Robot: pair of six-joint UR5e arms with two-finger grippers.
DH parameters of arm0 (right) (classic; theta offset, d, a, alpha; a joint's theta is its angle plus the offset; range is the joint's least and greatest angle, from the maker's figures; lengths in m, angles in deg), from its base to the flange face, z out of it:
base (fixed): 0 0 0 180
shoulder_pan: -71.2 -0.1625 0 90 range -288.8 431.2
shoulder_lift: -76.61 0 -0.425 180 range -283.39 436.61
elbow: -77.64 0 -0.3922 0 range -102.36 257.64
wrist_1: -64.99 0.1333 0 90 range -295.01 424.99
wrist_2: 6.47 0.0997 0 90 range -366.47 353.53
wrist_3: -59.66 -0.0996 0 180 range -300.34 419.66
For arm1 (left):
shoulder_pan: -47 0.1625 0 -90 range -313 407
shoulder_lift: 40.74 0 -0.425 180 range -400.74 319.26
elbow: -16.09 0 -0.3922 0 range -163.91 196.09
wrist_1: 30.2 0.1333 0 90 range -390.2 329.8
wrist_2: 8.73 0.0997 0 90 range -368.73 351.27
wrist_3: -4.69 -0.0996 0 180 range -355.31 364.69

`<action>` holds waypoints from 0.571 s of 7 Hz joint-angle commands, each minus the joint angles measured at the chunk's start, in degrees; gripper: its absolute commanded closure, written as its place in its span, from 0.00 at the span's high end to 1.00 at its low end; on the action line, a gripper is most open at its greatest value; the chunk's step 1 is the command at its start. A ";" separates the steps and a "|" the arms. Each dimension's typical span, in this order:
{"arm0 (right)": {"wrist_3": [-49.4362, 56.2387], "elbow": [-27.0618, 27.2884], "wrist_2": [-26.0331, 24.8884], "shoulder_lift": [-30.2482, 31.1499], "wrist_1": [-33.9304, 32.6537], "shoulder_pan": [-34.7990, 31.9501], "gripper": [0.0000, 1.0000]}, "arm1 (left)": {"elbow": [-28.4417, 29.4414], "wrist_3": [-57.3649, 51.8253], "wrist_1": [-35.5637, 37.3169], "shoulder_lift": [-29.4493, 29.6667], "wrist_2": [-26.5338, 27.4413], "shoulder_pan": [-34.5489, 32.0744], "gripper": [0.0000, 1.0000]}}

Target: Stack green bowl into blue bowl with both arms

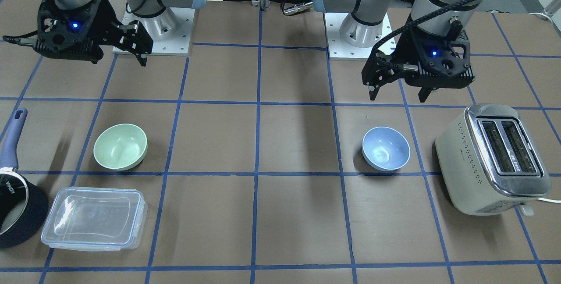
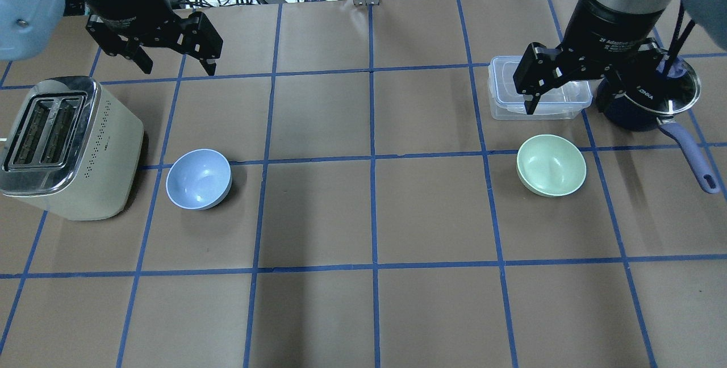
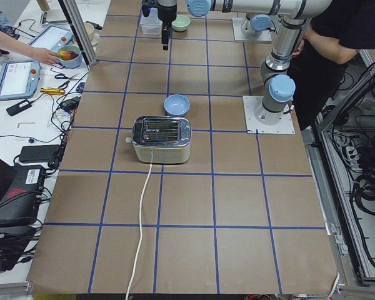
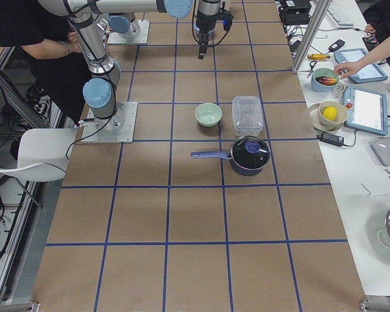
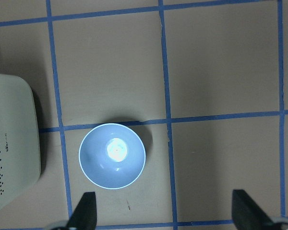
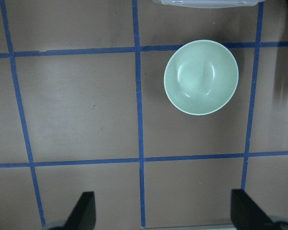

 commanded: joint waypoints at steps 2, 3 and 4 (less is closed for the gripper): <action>0.08 0.00 0.00 0.00 0.00 0.00 1.00 | -0.53 -0.47 -0.36 -0.53 -0.37 -0.01 1.00; -0.01 0.00 0.09 -0.09 -0.09 0.00 1.00 | -2.02 -0.39 -0.01 -0.97 -0.37 -0.10 1.00; -0.01 0.00 0.00 -0.09 -0.09 0.00 1.00 | -2.12 -0.39 0.08 -1.15 -0.72 -0.02 1.00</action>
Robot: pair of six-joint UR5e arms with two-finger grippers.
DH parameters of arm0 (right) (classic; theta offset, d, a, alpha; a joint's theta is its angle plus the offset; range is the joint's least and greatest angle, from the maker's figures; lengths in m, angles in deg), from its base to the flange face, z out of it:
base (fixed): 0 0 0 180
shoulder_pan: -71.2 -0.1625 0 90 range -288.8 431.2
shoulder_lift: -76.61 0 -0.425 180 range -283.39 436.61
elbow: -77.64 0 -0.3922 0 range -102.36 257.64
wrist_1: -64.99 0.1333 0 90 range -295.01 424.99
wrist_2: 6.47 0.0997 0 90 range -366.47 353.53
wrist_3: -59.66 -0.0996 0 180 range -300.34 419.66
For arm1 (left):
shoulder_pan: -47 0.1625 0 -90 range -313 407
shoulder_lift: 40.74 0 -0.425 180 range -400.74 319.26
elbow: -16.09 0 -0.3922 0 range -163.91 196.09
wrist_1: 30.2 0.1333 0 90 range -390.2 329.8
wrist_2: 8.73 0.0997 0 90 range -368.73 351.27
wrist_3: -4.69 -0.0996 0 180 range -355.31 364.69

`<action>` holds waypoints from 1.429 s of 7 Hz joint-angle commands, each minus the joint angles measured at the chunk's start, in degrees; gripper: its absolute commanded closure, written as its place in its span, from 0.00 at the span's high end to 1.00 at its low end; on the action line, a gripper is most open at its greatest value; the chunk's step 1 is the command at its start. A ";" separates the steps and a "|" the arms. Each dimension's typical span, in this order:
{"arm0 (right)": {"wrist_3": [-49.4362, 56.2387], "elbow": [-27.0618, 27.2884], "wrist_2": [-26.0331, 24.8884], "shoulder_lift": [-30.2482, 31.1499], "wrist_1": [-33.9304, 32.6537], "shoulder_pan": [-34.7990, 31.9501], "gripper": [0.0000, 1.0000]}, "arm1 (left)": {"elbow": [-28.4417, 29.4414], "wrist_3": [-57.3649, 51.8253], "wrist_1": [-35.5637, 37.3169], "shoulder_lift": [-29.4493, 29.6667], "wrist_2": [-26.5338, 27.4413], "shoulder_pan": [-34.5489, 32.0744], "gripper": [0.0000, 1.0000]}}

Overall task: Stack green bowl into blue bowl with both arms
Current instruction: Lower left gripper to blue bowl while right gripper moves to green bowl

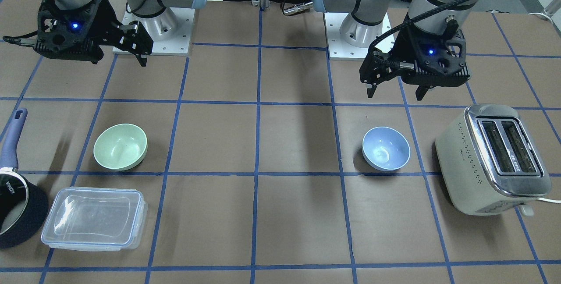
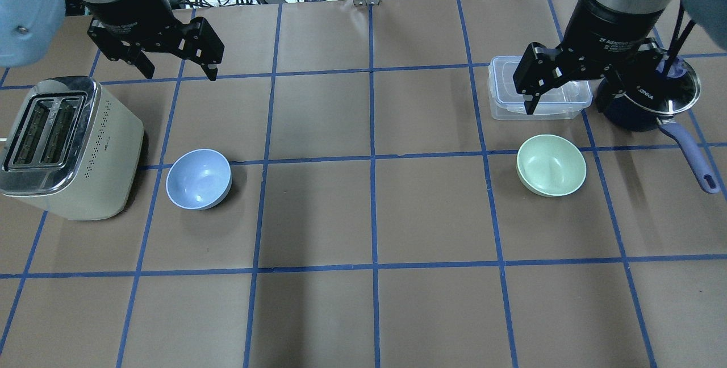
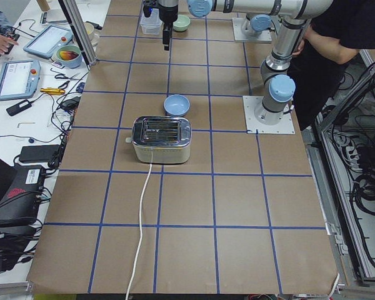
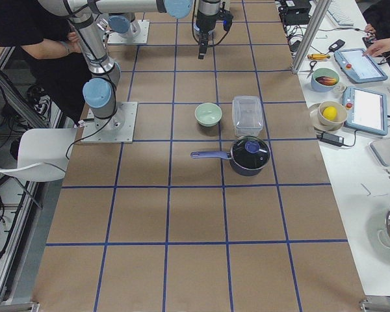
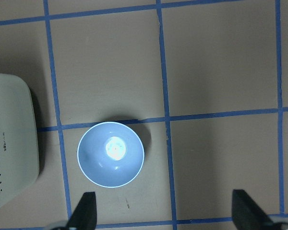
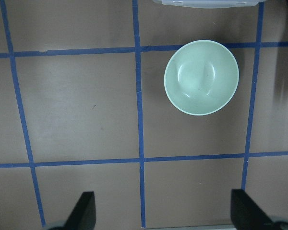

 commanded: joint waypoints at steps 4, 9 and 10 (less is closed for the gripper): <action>-0.02 0.00 0.05 0.06 -0.03 0.00 1.00 | -1.05 -0.02 1.02 0.73 -0.82 0.04 1.00; 1.47 0.18 0.66 -5.91 -6.41 7.09 1.00 | -16.12 -3.10 11.24 2.22 -4.76 1.71 1.00; 1.73 0.96 0.67 -7.57 -10.71 8.16 1.00 | -22.00 -3.88 18.00 2.92 -4.60 1.71 1.00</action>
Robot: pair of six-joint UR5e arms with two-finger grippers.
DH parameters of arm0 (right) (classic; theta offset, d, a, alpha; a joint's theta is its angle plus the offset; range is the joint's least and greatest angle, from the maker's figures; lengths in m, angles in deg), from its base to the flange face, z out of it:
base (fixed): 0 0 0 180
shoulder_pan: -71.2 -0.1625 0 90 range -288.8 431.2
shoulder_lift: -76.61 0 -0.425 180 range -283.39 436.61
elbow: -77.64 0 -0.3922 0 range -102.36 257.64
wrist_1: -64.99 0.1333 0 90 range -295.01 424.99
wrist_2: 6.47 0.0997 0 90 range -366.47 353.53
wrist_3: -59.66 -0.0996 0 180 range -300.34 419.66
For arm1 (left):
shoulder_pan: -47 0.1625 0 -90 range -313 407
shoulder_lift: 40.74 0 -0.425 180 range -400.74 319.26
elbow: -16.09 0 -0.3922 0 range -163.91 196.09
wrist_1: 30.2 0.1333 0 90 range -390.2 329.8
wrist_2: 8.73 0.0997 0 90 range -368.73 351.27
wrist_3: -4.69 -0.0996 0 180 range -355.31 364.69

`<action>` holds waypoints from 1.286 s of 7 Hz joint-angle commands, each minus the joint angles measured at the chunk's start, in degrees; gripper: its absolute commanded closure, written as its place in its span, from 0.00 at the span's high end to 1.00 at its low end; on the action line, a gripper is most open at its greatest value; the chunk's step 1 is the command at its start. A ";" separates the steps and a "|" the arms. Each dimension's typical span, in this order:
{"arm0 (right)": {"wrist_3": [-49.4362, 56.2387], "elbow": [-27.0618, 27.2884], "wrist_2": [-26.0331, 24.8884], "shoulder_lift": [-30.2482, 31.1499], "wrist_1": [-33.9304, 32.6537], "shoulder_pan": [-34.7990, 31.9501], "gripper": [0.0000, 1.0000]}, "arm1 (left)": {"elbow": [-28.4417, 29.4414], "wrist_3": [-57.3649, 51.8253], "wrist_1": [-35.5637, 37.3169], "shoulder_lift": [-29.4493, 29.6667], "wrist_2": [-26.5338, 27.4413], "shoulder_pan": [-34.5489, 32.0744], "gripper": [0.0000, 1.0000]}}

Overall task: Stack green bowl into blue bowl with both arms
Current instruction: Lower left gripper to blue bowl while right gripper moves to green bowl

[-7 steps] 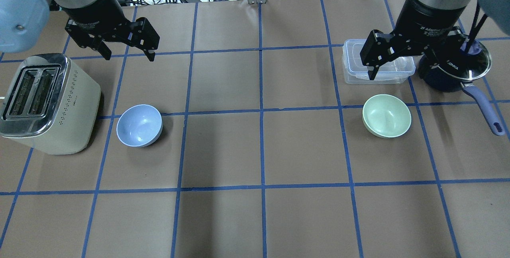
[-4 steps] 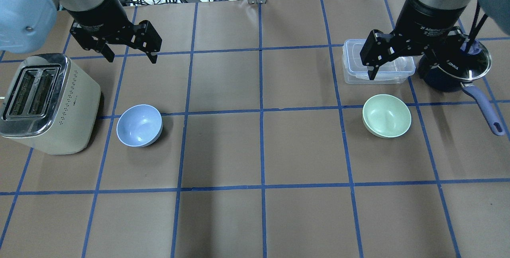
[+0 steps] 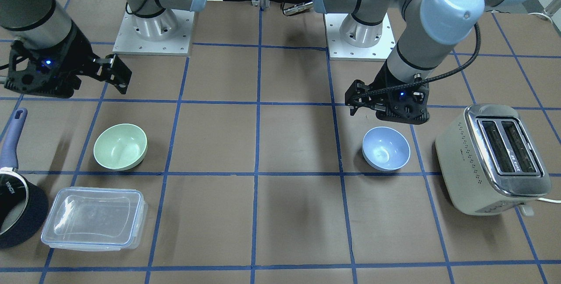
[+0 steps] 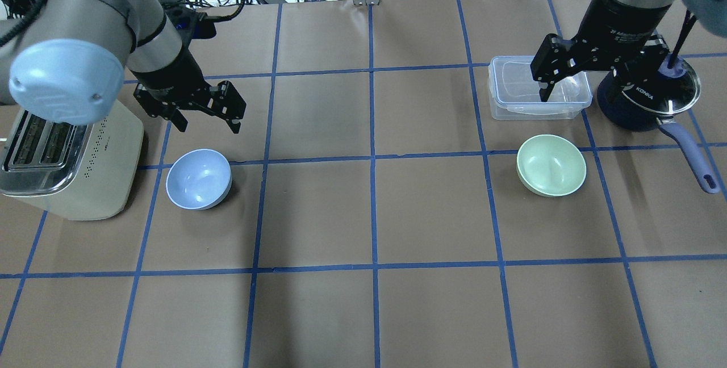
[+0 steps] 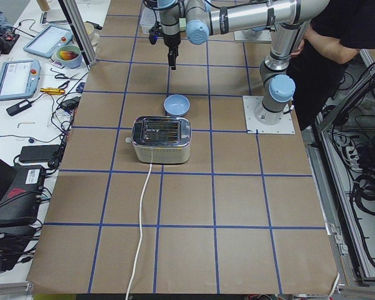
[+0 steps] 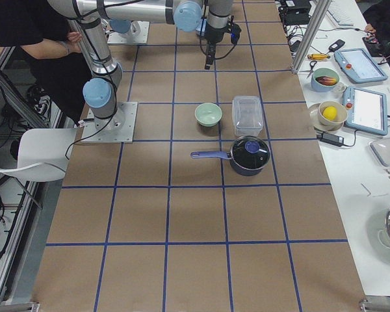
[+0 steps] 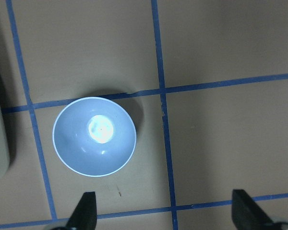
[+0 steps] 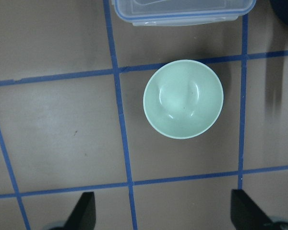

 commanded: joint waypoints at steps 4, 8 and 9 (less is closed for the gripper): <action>9.21 12.41 5.13 -7.84 -19.17 11.74 1.00 | -17.48 -5.65 21.85 4.59 0.15 2.58 1.00; 10.47 19.06 5.51 -12.13 -27.40 12.20 1.00 | -17.65 -6.18 28.37 9.70 3.49 2.58 0.40; 10.47 19.06 5.07 -14.24 -29.94 12.21 1.00 | -17.65 -5.14 28.46 9.62 3.49 2.58 0.05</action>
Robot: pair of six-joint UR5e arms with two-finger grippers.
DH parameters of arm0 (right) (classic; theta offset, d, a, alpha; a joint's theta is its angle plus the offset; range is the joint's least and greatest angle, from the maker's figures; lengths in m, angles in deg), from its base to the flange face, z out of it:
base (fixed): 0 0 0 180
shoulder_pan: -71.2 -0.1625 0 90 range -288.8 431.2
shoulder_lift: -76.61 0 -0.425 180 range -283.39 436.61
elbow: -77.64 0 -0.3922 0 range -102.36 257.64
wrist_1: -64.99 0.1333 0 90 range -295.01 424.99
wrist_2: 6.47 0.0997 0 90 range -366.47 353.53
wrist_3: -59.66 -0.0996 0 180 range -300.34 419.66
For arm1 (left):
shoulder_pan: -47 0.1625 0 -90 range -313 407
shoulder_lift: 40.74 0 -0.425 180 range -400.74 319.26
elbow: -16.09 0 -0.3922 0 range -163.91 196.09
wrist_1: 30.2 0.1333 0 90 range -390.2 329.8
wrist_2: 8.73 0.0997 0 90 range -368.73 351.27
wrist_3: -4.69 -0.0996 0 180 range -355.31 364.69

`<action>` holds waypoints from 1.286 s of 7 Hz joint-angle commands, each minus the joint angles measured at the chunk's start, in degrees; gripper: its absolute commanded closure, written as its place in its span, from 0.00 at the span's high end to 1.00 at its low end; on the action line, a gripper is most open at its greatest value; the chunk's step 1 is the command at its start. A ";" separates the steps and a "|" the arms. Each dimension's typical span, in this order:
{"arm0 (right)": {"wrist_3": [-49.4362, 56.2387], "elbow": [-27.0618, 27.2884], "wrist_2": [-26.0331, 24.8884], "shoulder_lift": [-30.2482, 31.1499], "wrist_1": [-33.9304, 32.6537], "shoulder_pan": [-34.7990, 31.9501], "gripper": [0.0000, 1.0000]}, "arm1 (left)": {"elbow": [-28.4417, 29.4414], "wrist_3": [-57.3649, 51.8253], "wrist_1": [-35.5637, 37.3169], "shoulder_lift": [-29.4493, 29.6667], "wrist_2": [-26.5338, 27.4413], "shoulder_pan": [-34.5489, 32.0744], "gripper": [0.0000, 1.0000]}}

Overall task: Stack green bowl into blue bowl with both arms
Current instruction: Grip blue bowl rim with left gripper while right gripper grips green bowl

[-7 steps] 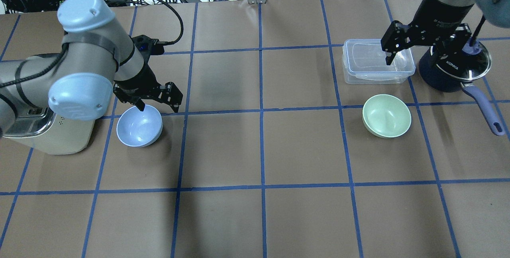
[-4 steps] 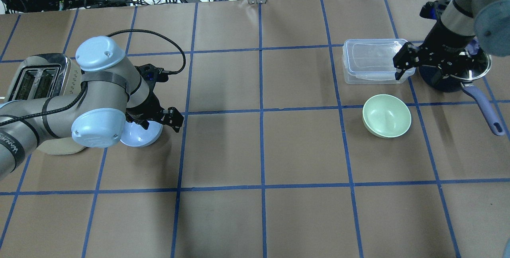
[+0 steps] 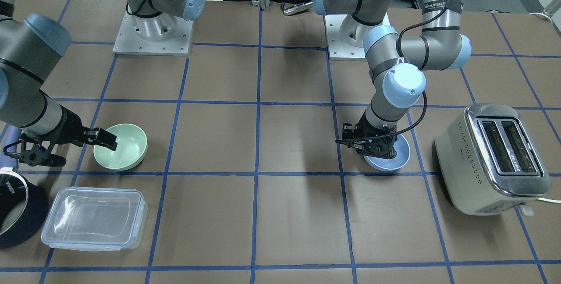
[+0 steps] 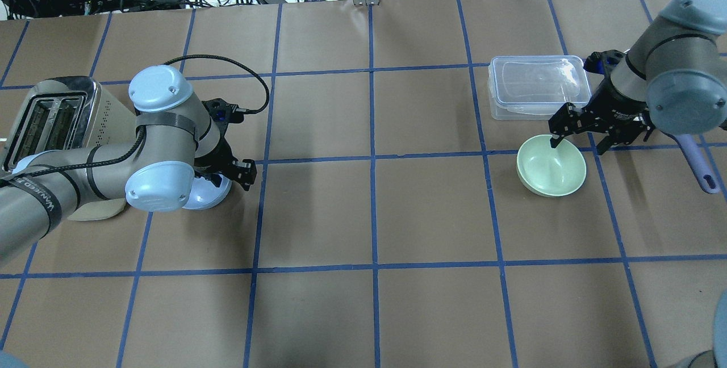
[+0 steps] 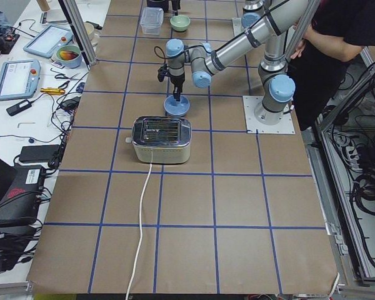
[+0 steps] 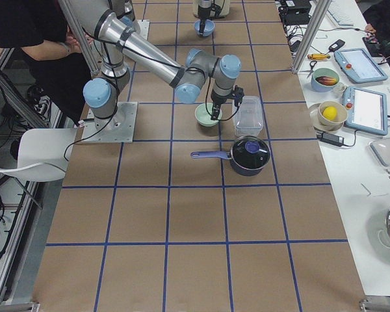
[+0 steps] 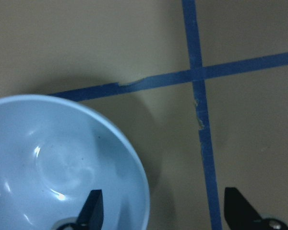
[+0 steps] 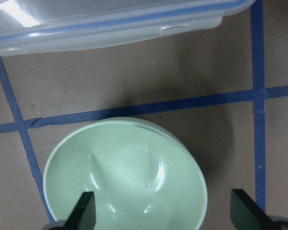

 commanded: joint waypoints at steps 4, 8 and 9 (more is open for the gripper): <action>1.76 0.48 -0.37 -3.99 -2.58 0.05 0.18 | 4.19 8.98 -0.35 -1.22 -2.03 -2.52 0.00; 3.79 0.48 -2.13 -2.94 1.28 0.14 0.00 | 20.89 38.60 -4.32 6.22 -3.18 -24.74 0.00; 4.76 0.48 -2.13 -2.33 2.34 0.14 0.00 | 21.44 39.89 -3.79 8.94 -2.48 -26.52 0.00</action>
